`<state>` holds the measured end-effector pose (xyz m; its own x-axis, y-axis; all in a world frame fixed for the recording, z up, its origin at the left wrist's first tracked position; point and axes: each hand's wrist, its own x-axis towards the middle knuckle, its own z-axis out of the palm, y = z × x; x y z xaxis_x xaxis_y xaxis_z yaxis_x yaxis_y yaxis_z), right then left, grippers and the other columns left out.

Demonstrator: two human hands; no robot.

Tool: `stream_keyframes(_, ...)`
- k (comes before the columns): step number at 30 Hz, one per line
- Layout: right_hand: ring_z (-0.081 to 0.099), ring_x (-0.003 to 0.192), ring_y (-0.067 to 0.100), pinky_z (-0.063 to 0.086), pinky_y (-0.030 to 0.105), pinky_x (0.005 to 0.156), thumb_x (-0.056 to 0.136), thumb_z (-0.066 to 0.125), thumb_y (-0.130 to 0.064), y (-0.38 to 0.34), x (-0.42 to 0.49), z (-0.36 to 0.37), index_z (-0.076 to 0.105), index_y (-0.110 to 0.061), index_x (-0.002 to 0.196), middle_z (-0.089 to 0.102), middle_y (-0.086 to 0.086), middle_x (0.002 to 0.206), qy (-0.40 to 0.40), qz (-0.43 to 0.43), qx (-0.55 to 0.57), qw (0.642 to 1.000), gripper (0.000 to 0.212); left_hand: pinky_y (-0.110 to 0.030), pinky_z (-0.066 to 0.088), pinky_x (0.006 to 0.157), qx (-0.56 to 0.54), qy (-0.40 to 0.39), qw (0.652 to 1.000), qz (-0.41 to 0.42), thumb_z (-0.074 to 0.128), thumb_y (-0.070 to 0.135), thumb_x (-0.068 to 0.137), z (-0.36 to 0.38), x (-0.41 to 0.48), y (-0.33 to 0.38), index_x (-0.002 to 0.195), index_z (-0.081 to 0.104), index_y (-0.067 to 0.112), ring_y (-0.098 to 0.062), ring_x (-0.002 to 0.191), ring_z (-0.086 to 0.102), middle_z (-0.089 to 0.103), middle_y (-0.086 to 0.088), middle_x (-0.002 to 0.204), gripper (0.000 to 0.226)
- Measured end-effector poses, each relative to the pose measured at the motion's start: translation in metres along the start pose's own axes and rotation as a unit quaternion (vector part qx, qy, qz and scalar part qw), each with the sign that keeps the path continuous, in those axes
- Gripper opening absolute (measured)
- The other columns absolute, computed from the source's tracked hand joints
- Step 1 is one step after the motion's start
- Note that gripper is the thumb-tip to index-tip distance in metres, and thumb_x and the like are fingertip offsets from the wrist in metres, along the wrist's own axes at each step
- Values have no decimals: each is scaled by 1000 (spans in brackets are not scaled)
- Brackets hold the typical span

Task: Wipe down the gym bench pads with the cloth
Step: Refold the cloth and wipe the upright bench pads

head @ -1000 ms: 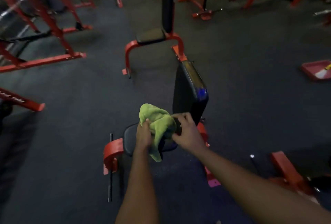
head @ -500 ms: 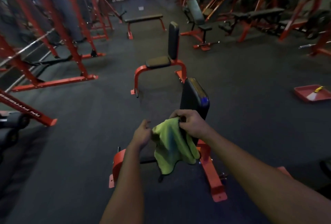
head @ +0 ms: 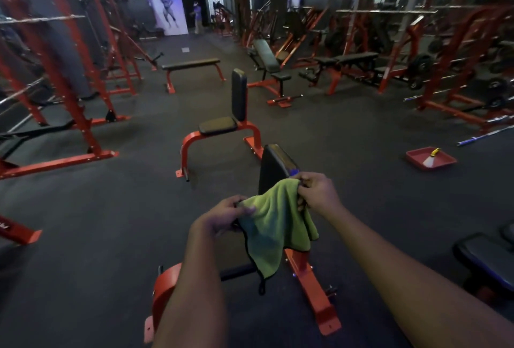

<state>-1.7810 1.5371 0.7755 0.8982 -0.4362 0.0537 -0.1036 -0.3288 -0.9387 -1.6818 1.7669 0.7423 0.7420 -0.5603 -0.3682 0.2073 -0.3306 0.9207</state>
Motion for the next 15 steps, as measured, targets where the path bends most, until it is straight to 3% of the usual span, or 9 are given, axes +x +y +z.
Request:
stream_keyframes(3,64,43,15,46,18,40,90,53,8,13,-4,-8,76,-14,90,67,2,53,8,31,-24,999,31,-30,53,66,48,-48,998,-7,82,12,79,14,13,-3,124,58,13,-17,91,66,68,-8,108,51)
stream_keyframes(5,65,44,14,46,18,41,90,53,8,24,-5,-11,76,-10,93,67,0,53,-1,49,-39,998,29,-32,51,68,168,-69,983,-12,87,14,72,28,28,-5,123,58,13,-18,92,63,67,-8,107,58)
stream_keyframes(8,64,45,17,49,22,43,90,51,9,39,6,-20,77,-9,94,66,6,55,-8,74,-59,996,31,-29,48,68,349,-14,936,49,87,18,71,41,55,-8,106,68,11,-16,83,58,64,-4,88,40)
stream_keyframes(11,60,39,18,43,21,38,89,49,7,53,33,-39,76,-13,91,64,7,52,6,129,-78,989,33,-25,40,65,381,45,920,85,85,28,72,36,84,7,90,74,17,-14,79,54,54,4,72,24)
stream_keyframes(13,61,40,19,43,21,40,89,50,5,62,57,-46,74,-12,90,65,9,53,13,156,-62,986,30,-31,47,76,415,32,903,102,81,39,72,31,106,29,73,68,28,-20,87,57,53,4,74,17)
stream_keyframes(15,65,48,20,48,26,48,89,50,5,73,92,-45,72,-11,91,68,13,59,65,165,0,984,27,-42,51,85,432,23,895,112,73,46,72,30,136,54,61,57,30,-28,93,60,55,2,77,25)
